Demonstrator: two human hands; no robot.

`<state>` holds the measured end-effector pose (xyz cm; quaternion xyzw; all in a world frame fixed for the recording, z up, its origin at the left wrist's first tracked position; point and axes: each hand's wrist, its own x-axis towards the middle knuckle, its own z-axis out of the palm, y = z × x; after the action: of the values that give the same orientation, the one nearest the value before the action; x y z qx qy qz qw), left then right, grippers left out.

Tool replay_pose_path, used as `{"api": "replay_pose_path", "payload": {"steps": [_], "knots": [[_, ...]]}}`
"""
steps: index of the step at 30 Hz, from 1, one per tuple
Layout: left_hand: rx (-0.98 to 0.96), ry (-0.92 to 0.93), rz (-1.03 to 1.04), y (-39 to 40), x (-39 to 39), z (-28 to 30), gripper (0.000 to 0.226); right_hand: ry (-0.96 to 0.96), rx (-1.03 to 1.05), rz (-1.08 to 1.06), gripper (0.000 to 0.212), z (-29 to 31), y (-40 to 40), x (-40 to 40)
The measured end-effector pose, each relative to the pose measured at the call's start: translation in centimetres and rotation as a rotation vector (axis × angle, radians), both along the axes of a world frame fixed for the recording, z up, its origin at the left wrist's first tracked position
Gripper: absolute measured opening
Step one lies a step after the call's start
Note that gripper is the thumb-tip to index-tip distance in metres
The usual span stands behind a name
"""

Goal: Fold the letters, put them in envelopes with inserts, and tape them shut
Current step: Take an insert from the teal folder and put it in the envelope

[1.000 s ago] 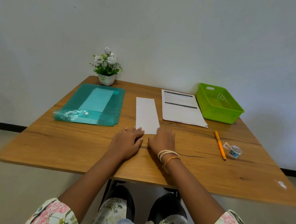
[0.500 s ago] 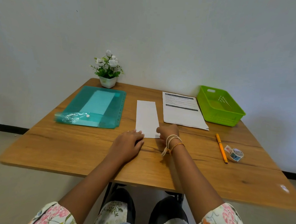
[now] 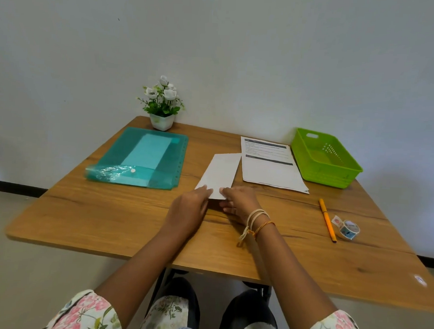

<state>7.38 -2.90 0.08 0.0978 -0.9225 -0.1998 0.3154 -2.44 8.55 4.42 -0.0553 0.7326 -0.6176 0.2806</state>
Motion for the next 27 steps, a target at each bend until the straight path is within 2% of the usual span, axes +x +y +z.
{"api": "replay_pose_path", "payload": {"steps": [3,6,9,12,15,18,21,24,27], "knots": [[0.28,0.153,0.044,-0.1,0.1,0.5,0.027,0.023,-0.089,-0.047,0.03,0.2,0.2,-0.2],[0.702,0.241,0.026,-0.4,0.0,1.8,0.017,0.032,-0.165,-0.155,0.027,-0.1,0.5,-0.7],[1.163,0.218,-0.061,-1.1,0.1,2.8,0.01,0.151,-0.128,-0.338,0.014,-0.7,1.4,-1.5],[1.462,0.159,-0.159,-2.1,0.6,2.7,0.012,0.235,-0.072,-0.456,0.042,-0.5,2.7,-2.0],[1.63,0.109,-0.193,-2.5,1.1,2.7,0.018,0.22,-0.085,-0.529,0.053,-0.4,3.8,-2.7],[1.705,0.078,-0.168,-2.7,1.3,2.9,0.018,0.212,0.016,-0.516,0.053,-0.6,4.8,-3.4],[1.651,-0.072,-0.081,-3.0,1.0,3.2,0.016,0.374,0.352,-0.39,0.045,-1.4,6.3,-4.1],[1.446,-0.27,0.058,-3.4,-0.2,2.7,0.019,0.49,0.633,-0.297,0.045,-2.4,7.7,-4.3],[1.197,-0.364,0.114,-2.8,-1.7,2.7,0.026,0.582,0.837,-0.282,0.046,-3.4,9.0,-4.1]]}}
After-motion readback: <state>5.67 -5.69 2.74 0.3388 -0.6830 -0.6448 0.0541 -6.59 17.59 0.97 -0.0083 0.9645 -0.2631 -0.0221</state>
